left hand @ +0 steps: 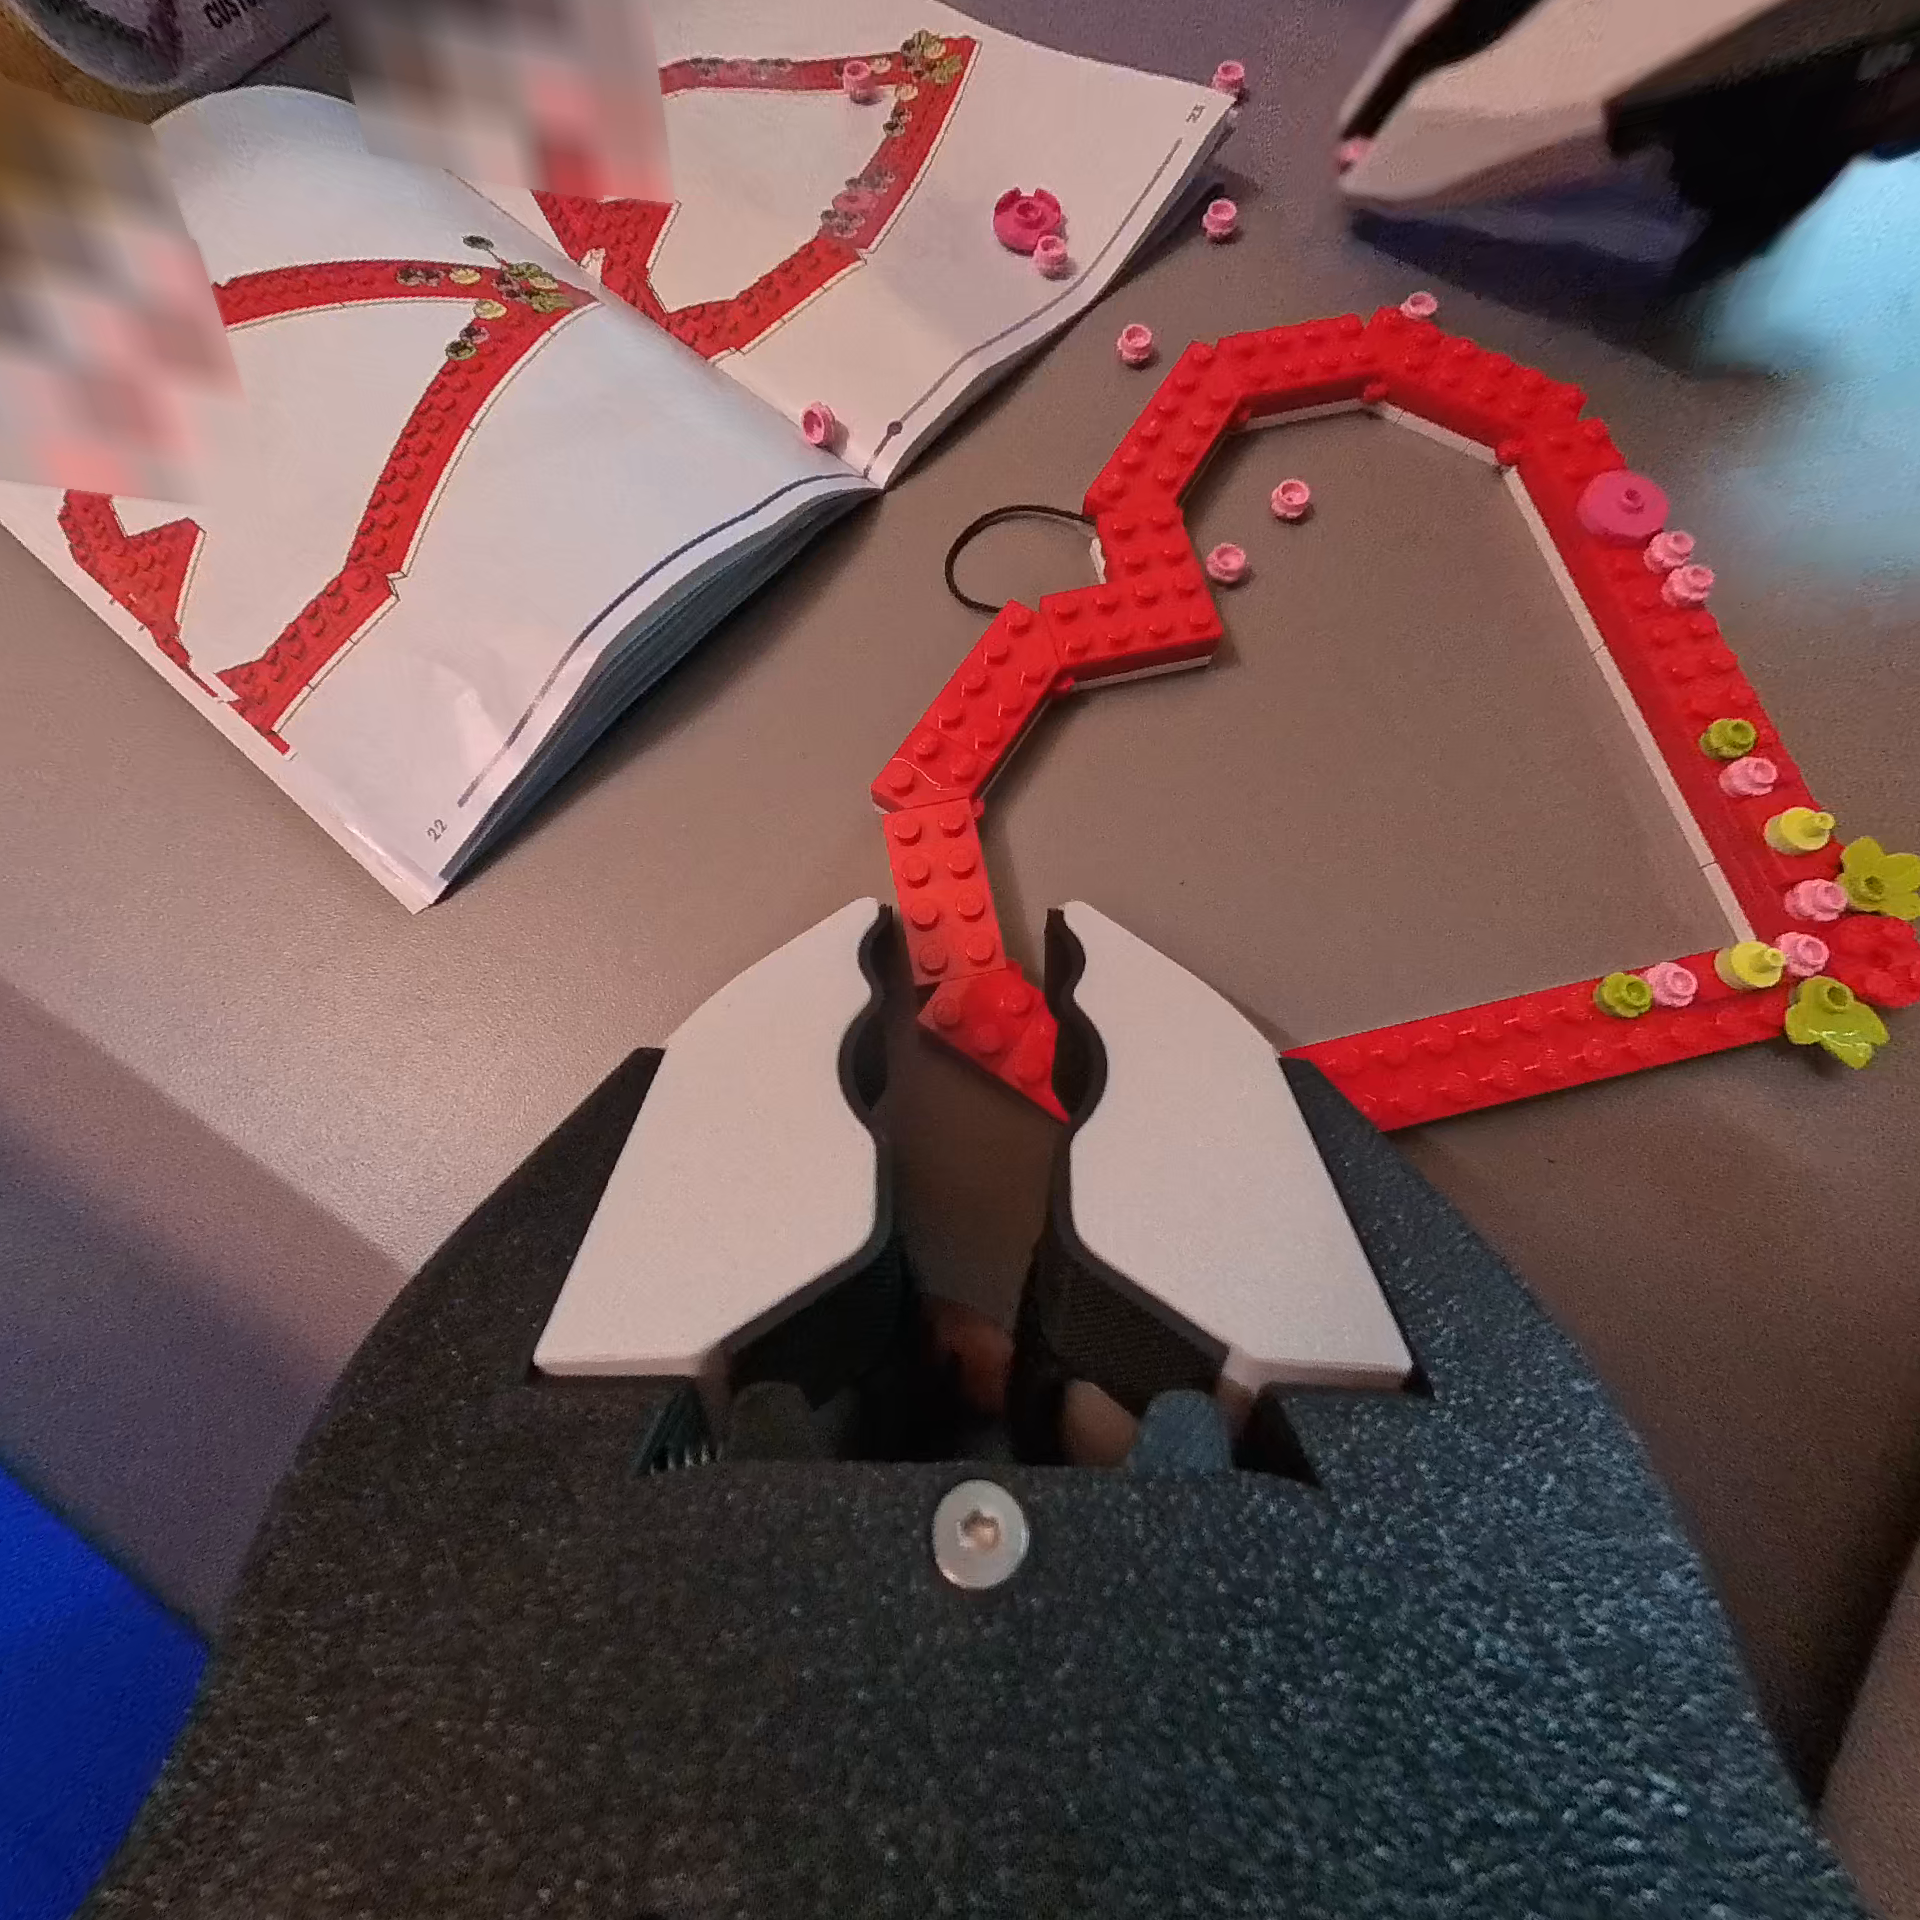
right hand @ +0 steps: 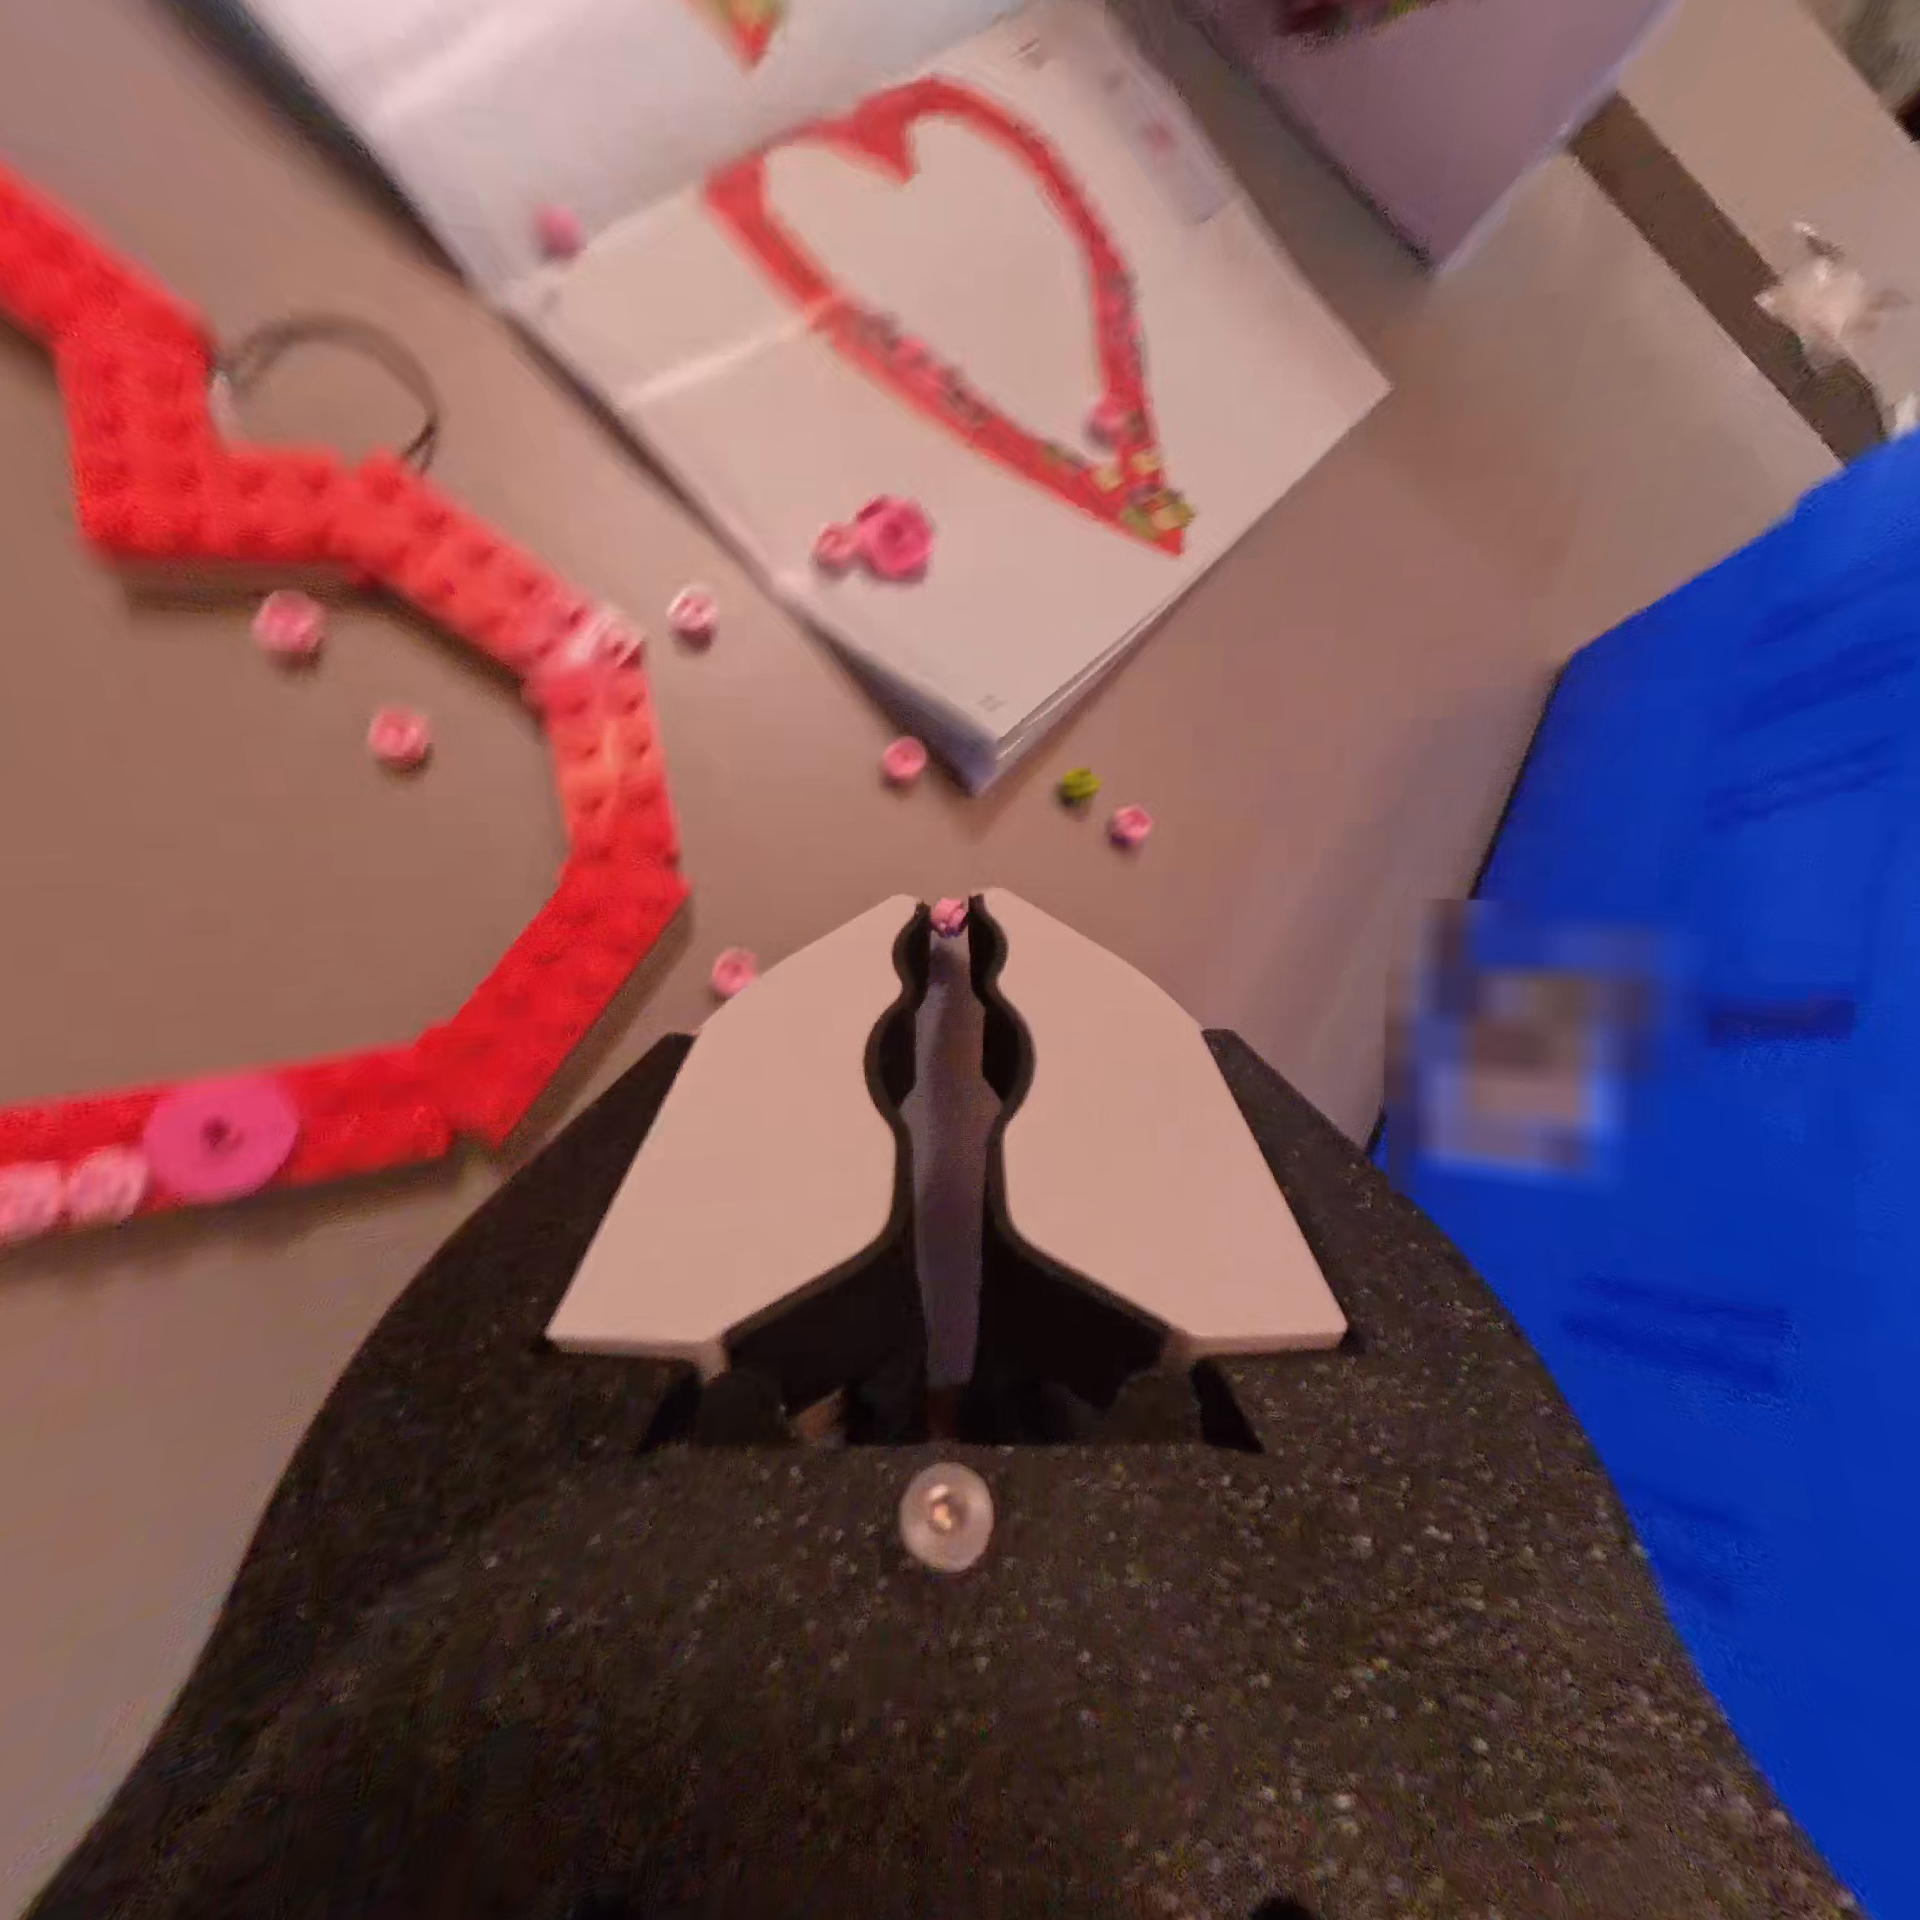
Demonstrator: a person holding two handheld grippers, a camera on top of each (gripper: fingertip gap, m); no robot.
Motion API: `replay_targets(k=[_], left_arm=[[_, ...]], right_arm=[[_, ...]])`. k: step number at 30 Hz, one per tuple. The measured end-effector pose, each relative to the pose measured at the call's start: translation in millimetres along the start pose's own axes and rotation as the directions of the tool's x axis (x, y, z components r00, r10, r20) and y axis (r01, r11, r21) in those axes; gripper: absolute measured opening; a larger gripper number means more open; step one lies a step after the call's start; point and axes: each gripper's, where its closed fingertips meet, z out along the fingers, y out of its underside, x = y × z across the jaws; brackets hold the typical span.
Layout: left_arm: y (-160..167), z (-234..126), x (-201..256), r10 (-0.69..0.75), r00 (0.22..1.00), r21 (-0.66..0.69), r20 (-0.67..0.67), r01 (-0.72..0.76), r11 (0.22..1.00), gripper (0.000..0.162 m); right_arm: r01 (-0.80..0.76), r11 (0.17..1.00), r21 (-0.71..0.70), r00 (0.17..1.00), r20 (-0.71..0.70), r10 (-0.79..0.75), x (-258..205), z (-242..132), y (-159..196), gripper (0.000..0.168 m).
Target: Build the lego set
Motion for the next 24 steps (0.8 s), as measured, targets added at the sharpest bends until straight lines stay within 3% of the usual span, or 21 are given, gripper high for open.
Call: replay_targets(k=[2,5,8,10,13,18,21,24], left_arm=[[0.0,-0.1,0.0,0.001,1.0,0.0,0.001,-0.001,1.0,0.027],[0.1,-0.1,0.0,0.002,1.0,0.0,0.002,-0.002,1.0,0.027],[0.1,-0.1,0.0,0.002,1.0,0.0,0.002,-0.002,1.0,0.027],[-0.1,-0.1,0.0,0.002,1.0,0.0,0.002,-0.002,1.0,0.027],[0.0,-0.1,0.0,0.005,1.0,0.0,0.004,-0.005,1.0,0.027],[0.0,-0.1,0.3,0.006,1.0,0.0,0.004,-0.006,1.0,0.027],[0.0,-0.2,0.3,0.005,1.0,0.0,0.004,-0.005,1.0,0.027],[-0.1,-0.2,0.3,0.005,1.0,0.0,0.004,-0.005,1.0,0.027]], right_arm=[[0.076,0.997,-0.028,0.996,0.038,-0.075,-12.9,-7.9,5.4,0.008],[0.02,0.999,0.035,0.995,0.097,-0.024,-24.0,-20.6,-6.2,0.007],[-0.083,0.977,0.194,0.952,0.304,0.02,-61.9,-37.6,-44.3,0.007],[-0.064,0.982,0.178,0.918,0.397,-0.012,-90.3,-38.1,-49.3,0.008],[-0.009,0.995,0.1,0.94,0.34,-0.025,-87.7,-25.5,-35.4,0.025],[-0.198,0.971,0.133,0.918,0.373,0.136,-67.4,-40.2,-33.2,0.025],[-0.204,0.971,0.122,0.961,0.216,0.174,-39.0,-39.9,-19.3,0.013],[-0.276,0.959,0.065,0.938,0.235,0.254,-35.7,-31.7,-7.6,0.016]])
